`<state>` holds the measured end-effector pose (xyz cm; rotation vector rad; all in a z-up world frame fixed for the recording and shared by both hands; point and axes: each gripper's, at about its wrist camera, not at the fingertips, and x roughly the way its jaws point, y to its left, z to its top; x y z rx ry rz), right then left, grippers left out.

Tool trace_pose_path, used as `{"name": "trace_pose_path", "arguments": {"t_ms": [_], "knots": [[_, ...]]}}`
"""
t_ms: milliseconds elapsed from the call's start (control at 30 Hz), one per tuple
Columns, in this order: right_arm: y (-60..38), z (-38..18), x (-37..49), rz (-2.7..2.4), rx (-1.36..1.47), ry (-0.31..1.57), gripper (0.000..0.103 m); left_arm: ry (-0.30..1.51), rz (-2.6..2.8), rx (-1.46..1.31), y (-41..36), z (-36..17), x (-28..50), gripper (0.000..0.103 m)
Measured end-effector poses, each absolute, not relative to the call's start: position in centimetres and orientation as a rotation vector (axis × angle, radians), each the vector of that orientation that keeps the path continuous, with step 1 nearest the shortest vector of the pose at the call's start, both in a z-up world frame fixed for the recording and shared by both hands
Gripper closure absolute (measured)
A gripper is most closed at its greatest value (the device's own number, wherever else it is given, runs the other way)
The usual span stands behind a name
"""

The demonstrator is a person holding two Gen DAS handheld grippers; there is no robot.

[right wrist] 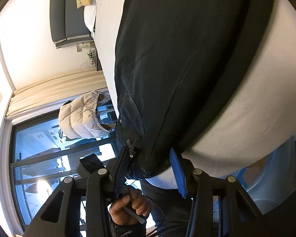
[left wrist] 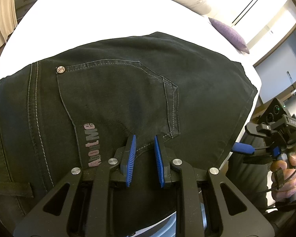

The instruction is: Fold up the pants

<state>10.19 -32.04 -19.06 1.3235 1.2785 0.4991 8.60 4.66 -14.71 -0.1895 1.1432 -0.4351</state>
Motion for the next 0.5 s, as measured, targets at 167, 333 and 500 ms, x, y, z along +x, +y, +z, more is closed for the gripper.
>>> {"name": "trace_pose_path", "arguments": {"t_ms": [167, 333, 500], "knots": [[-31.0, -19.4, 11.1, 0.514, 1.310, 1.282, 0.058, 1.145, -0.439, -0.189, 4.7, -14.7, 8.6, 0.084], [-29.7, -20.0, 11.4, 0.531, 1.280, 1.321, 0.093, 1.144, -0.438, -0.179, 4.5, -14.7, 8.6, 0.084], [-29.4, -19.6, 11.1, 0.499, 1.188, 1.335, 0.099, 1.149, -0.441, -0.147, 4.2, -14.7, 8.6, 0.084]]}}
